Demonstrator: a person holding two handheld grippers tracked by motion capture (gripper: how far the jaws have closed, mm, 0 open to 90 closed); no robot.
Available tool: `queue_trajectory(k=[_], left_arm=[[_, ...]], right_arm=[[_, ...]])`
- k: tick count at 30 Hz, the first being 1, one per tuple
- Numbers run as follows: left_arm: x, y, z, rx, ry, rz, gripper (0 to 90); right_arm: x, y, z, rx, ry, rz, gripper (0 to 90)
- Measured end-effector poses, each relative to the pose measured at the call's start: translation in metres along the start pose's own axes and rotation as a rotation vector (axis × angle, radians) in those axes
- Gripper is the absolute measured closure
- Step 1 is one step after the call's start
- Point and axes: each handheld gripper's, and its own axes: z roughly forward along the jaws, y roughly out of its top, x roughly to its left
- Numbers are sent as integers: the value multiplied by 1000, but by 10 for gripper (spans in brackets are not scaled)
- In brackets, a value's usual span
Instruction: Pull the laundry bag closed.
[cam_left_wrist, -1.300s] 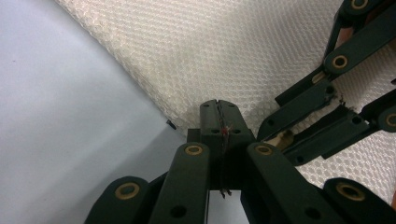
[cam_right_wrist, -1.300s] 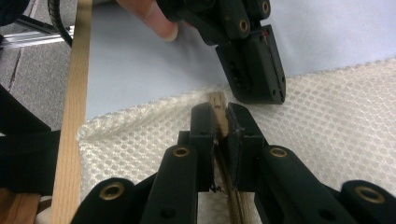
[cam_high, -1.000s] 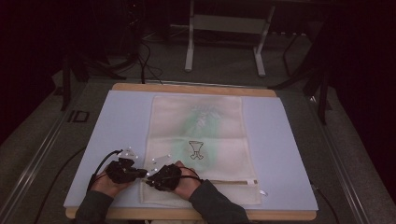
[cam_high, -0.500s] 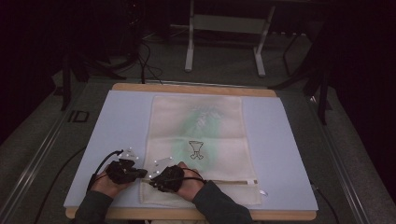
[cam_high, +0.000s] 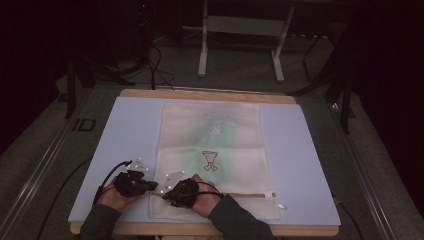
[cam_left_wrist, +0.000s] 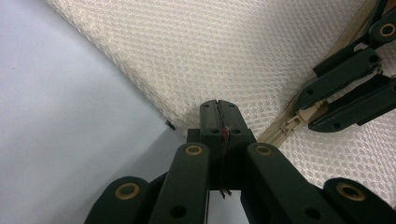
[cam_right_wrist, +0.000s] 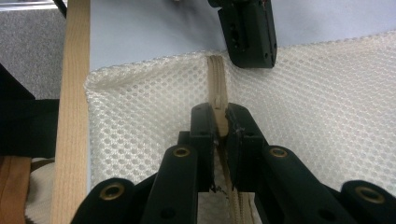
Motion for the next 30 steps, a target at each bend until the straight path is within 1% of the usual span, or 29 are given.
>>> queue_trajectory(k=[3, 11, 16, 30], left_arm=[[0, 0, 0, -2, -1, 0, 900], [1, 0, 0, -3, -7, -5, 900], [1, -1, 0, -5, -11, -5, 900], [2, -1, 0, -5, -14, -3, 900]], right_arm=[[0, 0, -1, 6, -6, -10, 823], [1, -1, -4, 11, -6, -12, 823], [2, -1, -6, 21, -4, -8, 823], [0, -6, -12, 21, -2, -4, 823]])
